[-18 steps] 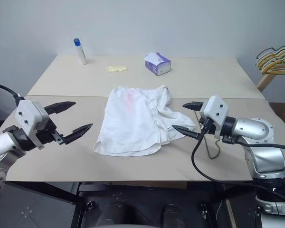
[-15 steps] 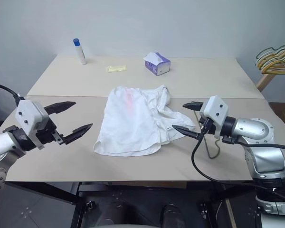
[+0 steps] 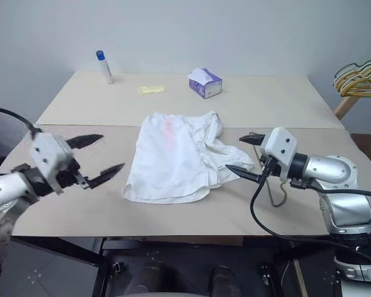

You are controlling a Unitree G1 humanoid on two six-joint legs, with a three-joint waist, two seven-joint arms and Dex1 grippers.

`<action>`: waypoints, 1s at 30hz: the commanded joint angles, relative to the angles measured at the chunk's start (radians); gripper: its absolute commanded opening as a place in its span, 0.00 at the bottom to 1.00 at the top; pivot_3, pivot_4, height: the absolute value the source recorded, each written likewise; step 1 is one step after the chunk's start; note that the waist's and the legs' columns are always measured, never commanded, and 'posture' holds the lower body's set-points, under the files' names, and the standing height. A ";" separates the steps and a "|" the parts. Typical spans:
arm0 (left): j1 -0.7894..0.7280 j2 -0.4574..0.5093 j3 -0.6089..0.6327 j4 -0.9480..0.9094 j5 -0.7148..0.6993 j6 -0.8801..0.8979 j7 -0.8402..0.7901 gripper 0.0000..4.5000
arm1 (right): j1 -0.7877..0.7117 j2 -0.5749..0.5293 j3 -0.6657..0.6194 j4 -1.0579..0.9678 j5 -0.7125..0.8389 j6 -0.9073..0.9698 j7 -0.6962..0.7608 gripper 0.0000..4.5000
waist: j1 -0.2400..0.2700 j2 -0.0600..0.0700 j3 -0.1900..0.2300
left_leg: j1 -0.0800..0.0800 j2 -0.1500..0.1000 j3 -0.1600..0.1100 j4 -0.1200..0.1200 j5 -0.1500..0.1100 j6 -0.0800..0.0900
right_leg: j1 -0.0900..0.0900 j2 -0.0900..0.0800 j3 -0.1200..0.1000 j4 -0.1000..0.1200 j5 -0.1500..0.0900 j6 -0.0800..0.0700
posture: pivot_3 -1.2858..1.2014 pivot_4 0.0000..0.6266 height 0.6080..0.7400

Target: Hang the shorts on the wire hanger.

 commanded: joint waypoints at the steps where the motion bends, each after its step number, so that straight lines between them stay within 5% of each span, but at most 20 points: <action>1: 0.009 0.012 -0.087 0.044 0.114 -0.094 -0.014 1.00 | -0.018 -0.034 -0.022 -0.014 -0.009 -0.029 0.018 0.99 | -0.001 0.001 0.000 | 0.000 0.000 0.002 0.000 0.000 0.000 | 0.000 0.000 0.000 0.000 0.000 0.000 | 0.60 0.06 1.00; 10: -0.177 -0.042 -0.459 0.287 0.374 -0.265 -0.128 1.00 | 0.037 -0.125 -0.041 -0.063 0.045 -0.021 0.154 0.99 | -0.003 0.002 -0.002 | -0.001 0.000 0.006 0.001 0.000 0.000 | 0.000 0.000 -0.001 0.000 0.000 0.000 | 0.58 0.04 1.00; 15: -0.223 0.035 -0.527 0.369 0.463 -0.352 -0.236 1.00 | 0.076 -0.194 -0.064 -0.100 0.142 0.015 0.278 0.99 | -0.016 0.003 -0.002 | -0.001 0.001 0.006 0.000 -0.001 0.001 | -0.001 0.001 0.000 -0.001 0.000 0.000 | 0.57 0.03 1.00; 22: -0.286 0.022 -0.571 0.490 0.607 -0.417 -0.205 1.00 | 0.079 -0.203 -0.071 -0.114 0.154 0.019 0.286 0.99 | -0.027 0.005 -0.008 | 0.003 0.001 0.005 0.003 -0.001 0.002 | 0.004 0.000 0.000 0.000 0.000 0.000 | 0.57 0.03 1.00; 30: -0.336 0.005 -0.535 0.573 0.631 -0.441 -0.180 0.43 | 0.078 -0.197 -0.078 -0.125 0.153 0.023 0.276 1.00 | -0.031 0.009 -0.018 | 0.005 0.002 0.005 0.003 -0.001 0.002 | 0.006 0.000 -0.001 0.000 -0.002 0.003 | 0.57 0.03 1.00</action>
